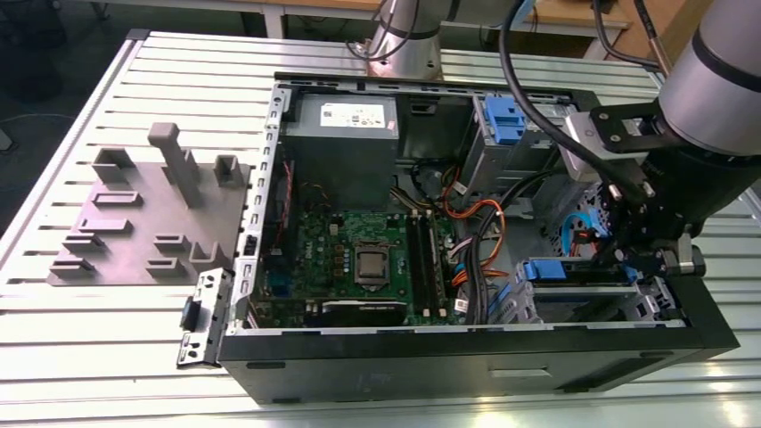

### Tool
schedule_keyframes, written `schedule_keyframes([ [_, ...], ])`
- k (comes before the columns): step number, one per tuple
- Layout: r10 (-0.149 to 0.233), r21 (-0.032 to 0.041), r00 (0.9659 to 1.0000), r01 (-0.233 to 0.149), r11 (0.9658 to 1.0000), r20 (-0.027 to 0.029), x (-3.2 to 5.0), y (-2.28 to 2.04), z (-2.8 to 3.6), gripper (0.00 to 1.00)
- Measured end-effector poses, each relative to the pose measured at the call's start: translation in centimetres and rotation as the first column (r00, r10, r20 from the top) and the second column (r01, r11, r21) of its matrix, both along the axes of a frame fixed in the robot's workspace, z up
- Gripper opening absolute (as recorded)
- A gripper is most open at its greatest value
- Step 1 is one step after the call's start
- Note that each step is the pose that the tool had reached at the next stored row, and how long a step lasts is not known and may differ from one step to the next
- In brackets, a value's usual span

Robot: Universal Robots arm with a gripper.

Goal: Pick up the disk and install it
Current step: 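Insert the first disk wire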

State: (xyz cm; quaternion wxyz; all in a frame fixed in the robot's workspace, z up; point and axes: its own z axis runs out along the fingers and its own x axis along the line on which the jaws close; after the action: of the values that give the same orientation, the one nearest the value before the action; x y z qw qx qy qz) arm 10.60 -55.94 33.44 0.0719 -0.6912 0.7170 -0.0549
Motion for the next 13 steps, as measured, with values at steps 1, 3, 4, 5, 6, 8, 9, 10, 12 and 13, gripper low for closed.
schedule_keyframes([
  [1,0.000,0.0000,1.0000,0.000,1.0000,0.0007,0.00,0.00,0.00,0.16],
  [3,0.000,-0.0001,1.0000,0.000,1.0000,0.0021,0.00,-0.04,0.00,0.16],
  [4,0.000,-0.0001,1.0000,0.000,1.0000,0.0025,-0.02,-0.05,0.00,0.16],
  [5,0.000,-0.0001,1.0000,0.000,1.0000,0.0028,-0.04,-0.08,0.00,0.16],
  [6,0.000,-0.0001,1.0000,0.000,1.0000,0.0030,-0.06,-0.10,0.00,0.16],
  [8,0.002,0.0005,1.0000,-0.002,1.0000,0.0033,-0.09,-0.10,-0.02,0.16],
  [9,0.003,0.0009,1.0000,-0.003,1.0000,0.0037,-0.10,-0.11,-0.04,0.16],
  [10,0.004,0.0011,1.0000,-0.004,1.0000,0.0040,-0.10,-0.13,-0.07,0.16],
  [12,0.004,0.0011,1.0000,-0.004,1.0000,0.0048,-0.11,-0.15,-0.13,0.16],
  [13,0.005,0.0013,1.0000,-0.005,1.0000,0.0052,-0.11,-0.17,-0.16,0.16],
])
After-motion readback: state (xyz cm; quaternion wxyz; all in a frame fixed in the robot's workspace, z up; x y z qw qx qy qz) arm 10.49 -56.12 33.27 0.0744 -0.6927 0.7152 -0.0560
